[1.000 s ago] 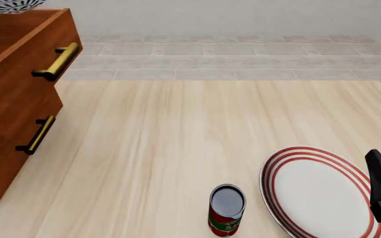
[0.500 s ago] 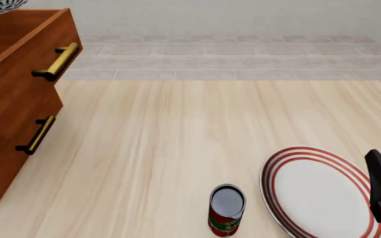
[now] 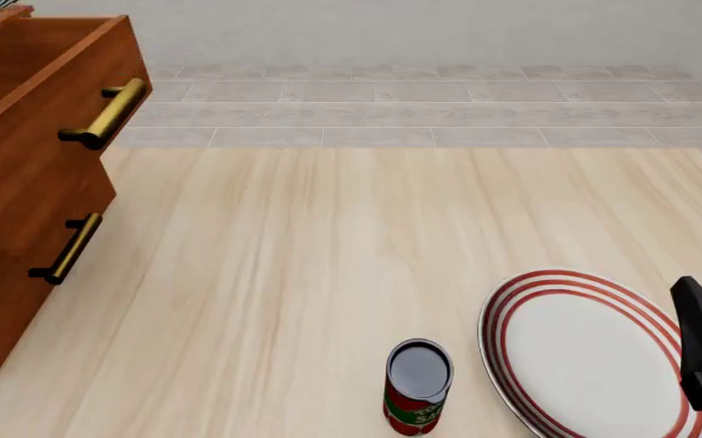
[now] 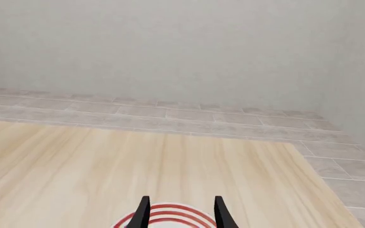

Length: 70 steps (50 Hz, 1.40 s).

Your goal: Put the bowl on top of the cabinet.

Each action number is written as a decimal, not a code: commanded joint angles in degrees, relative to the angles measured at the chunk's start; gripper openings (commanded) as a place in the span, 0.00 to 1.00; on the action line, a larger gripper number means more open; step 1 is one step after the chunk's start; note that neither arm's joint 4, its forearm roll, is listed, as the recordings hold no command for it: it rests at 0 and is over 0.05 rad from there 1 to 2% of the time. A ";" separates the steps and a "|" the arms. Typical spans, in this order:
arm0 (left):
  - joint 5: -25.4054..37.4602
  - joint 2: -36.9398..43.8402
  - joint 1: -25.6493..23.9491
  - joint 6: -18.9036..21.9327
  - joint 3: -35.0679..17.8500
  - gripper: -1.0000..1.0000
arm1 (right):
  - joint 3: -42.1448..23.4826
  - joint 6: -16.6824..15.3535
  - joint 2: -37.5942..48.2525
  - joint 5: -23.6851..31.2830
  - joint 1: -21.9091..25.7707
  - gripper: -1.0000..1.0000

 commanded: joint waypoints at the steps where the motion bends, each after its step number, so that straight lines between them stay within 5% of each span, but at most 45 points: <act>1: 0.16 0.89 2.37 -0.01 -1.41 0.00 | -0.01 -0.08 0.00 0.00 0.08 1.00; 70: -2.12 5.75 13.39 -1.66 -3.97 0.00 | 0.08 -0.53 0.00 0.03 0.39 1.00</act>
